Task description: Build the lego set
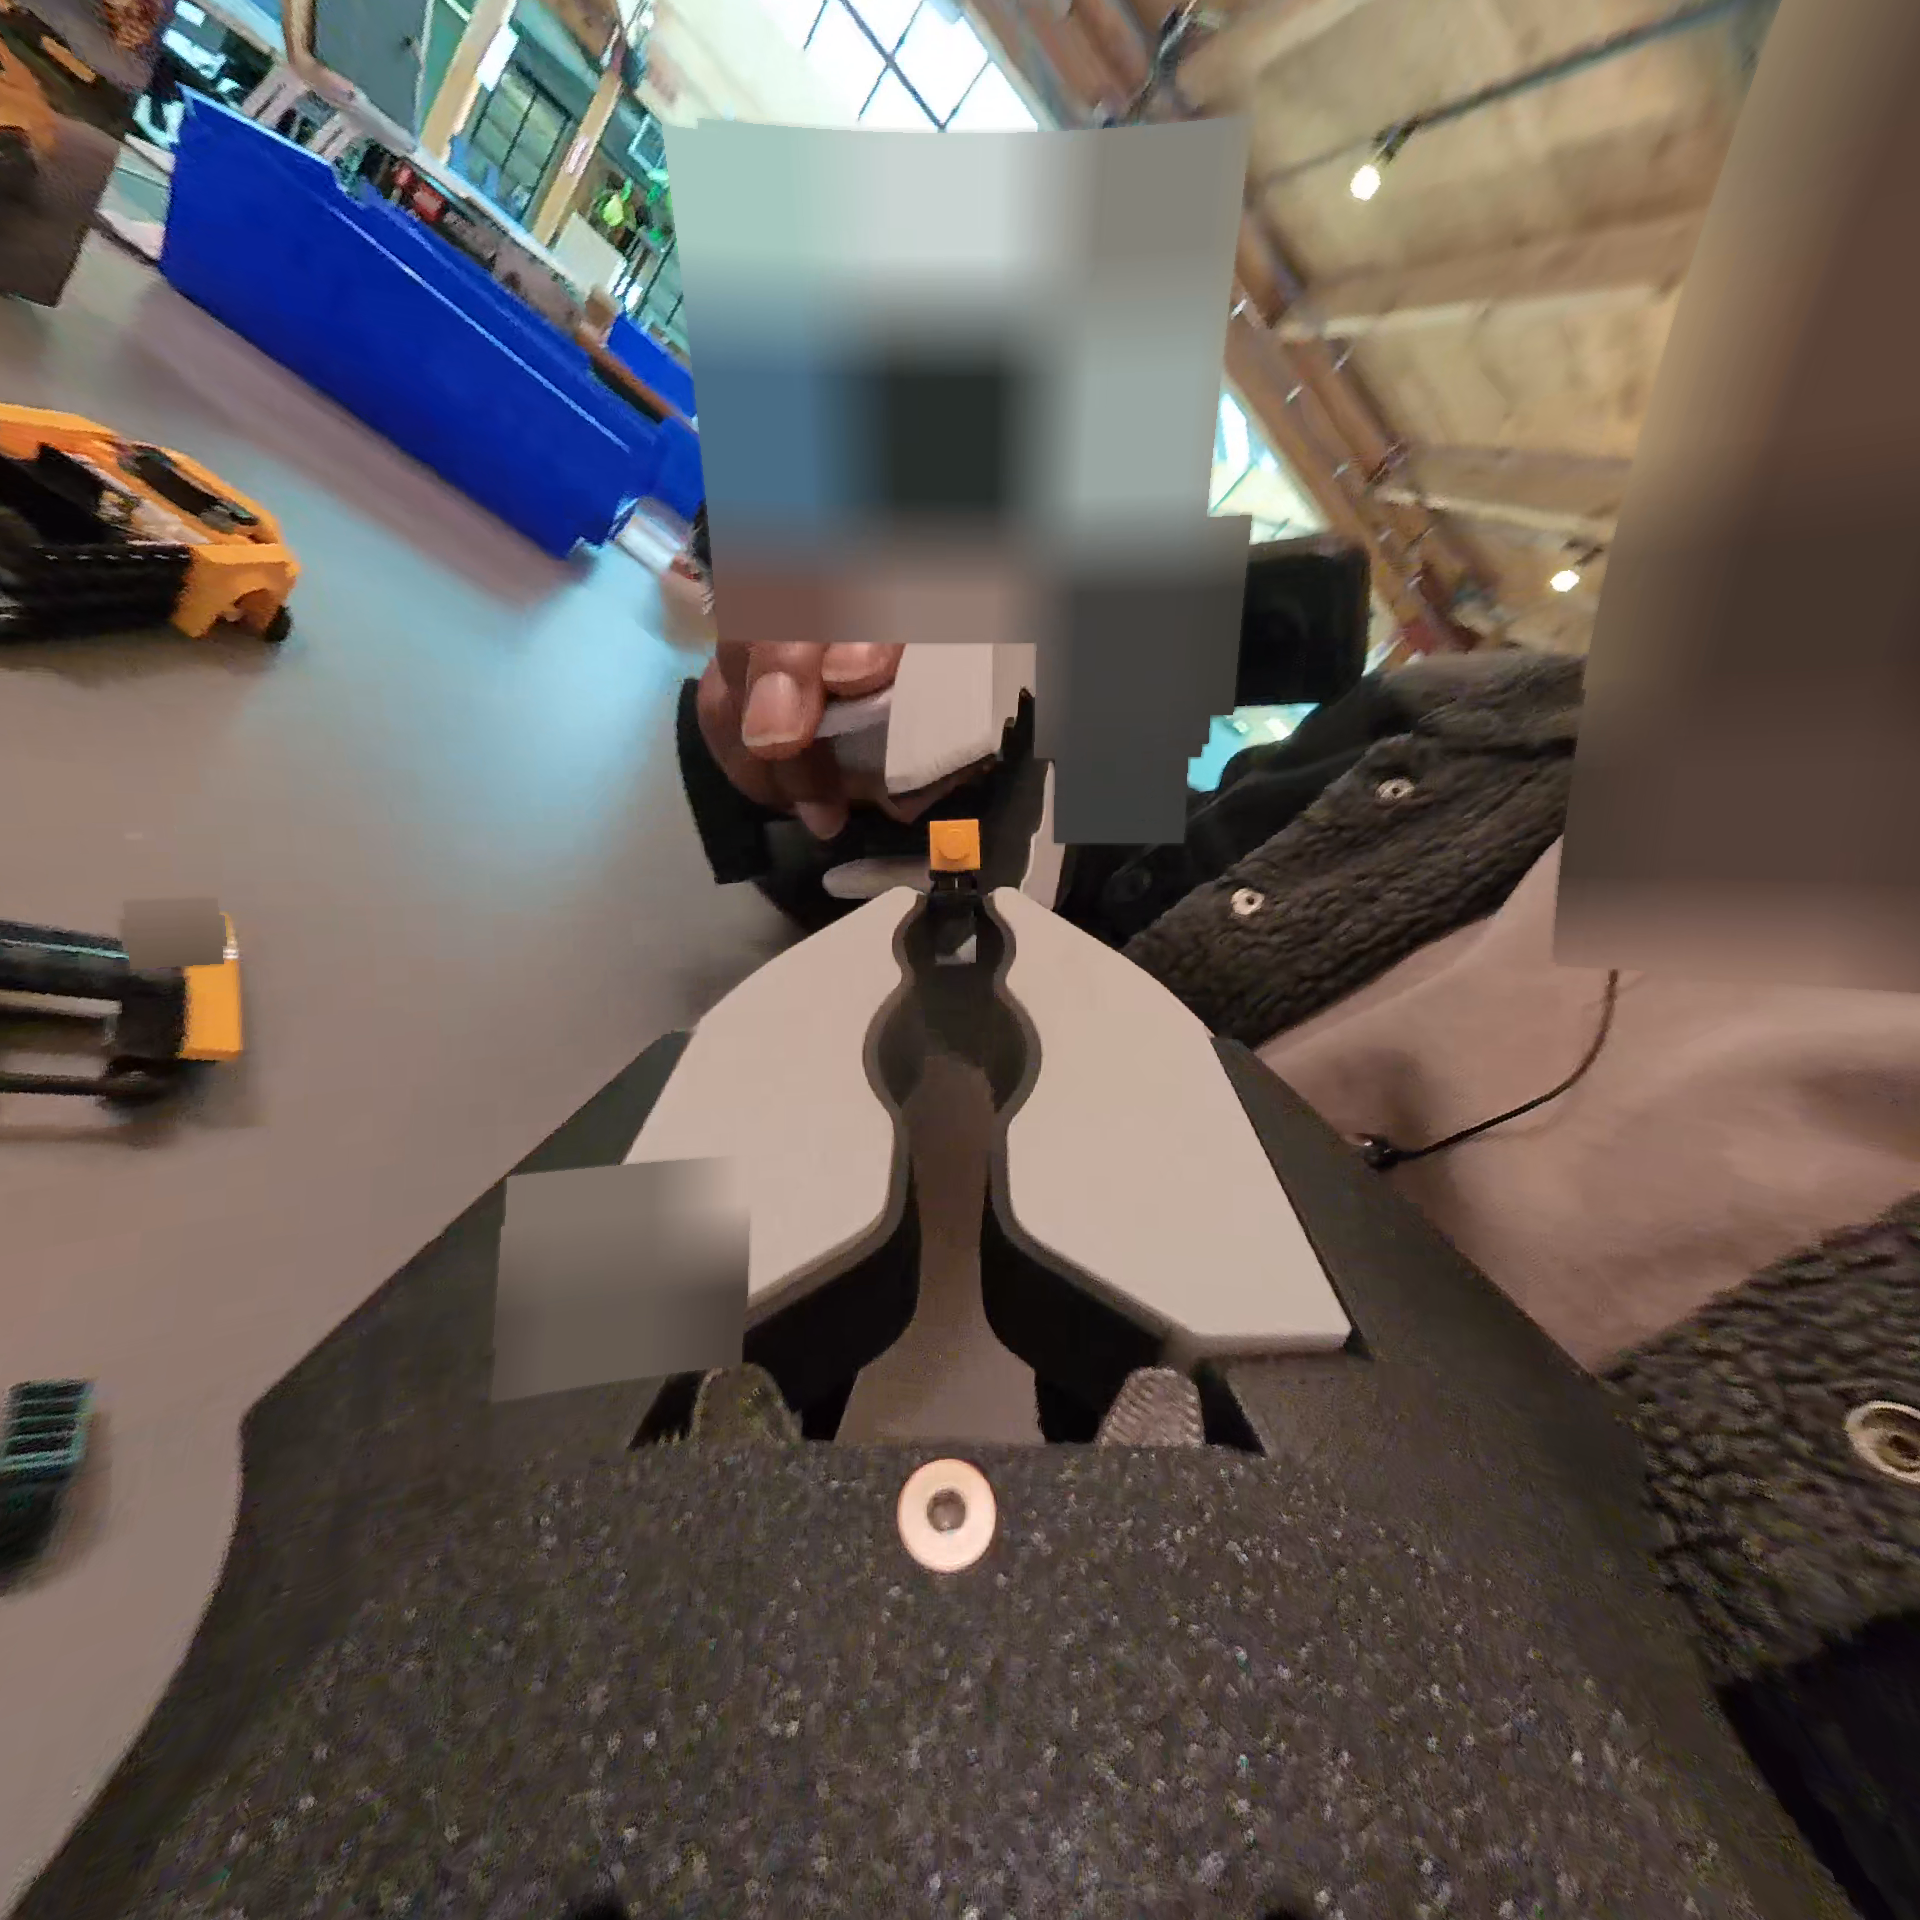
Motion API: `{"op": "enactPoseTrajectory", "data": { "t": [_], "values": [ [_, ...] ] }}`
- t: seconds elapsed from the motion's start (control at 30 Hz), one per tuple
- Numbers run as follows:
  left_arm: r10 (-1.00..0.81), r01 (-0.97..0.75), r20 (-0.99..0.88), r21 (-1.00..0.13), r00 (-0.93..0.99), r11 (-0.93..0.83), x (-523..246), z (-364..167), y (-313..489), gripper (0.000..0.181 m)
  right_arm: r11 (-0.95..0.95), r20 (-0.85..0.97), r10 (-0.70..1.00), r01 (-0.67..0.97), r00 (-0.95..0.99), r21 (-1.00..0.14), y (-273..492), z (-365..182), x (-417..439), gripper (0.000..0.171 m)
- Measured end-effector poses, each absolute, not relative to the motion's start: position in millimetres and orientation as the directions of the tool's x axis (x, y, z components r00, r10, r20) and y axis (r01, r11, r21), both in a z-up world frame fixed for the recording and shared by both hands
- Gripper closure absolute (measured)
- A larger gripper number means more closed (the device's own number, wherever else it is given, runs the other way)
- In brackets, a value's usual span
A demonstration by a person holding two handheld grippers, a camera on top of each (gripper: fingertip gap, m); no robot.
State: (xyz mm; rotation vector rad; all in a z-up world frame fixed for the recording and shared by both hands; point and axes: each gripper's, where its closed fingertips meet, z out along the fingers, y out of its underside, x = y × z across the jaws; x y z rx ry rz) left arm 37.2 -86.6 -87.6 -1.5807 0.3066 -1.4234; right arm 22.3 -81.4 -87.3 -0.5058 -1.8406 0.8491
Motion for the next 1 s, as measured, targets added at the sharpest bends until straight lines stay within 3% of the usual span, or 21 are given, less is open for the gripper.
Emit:
{"op": "enactPoseTrajectory", "data": {
  "t": [0.57, 0.8, 1.0],
  "values": [
    [-0.726, 0.463, 0.674, -0.691, 0.136, -0.555, 54.5, -72.9, -94.6, 0.174, 0.678, 0.681, 0.661, -0.137, -0.317, -0.722, -98.3, -76.0, 18.8, 0.15],
    [-0.728, 0.45, 0.671, -0.699, 0.141, -0.556, 53.9, -72.2, -95.7, 0.173, 0.637, 0.643, 0.685, -0.147, -0.341, -0.757, -100.7, -76.6, 19.5, 0.153],
    [-0.736, 0.447, 0.665, -0.701, 0.128, -0.556, 44.8, -68.3, -99.0, 0.161, 0.572, 0.579, 0.729, -0.138, -0.367, -0.808, -92.8, -70.6, 23.7, 0.153]
  ]
}}
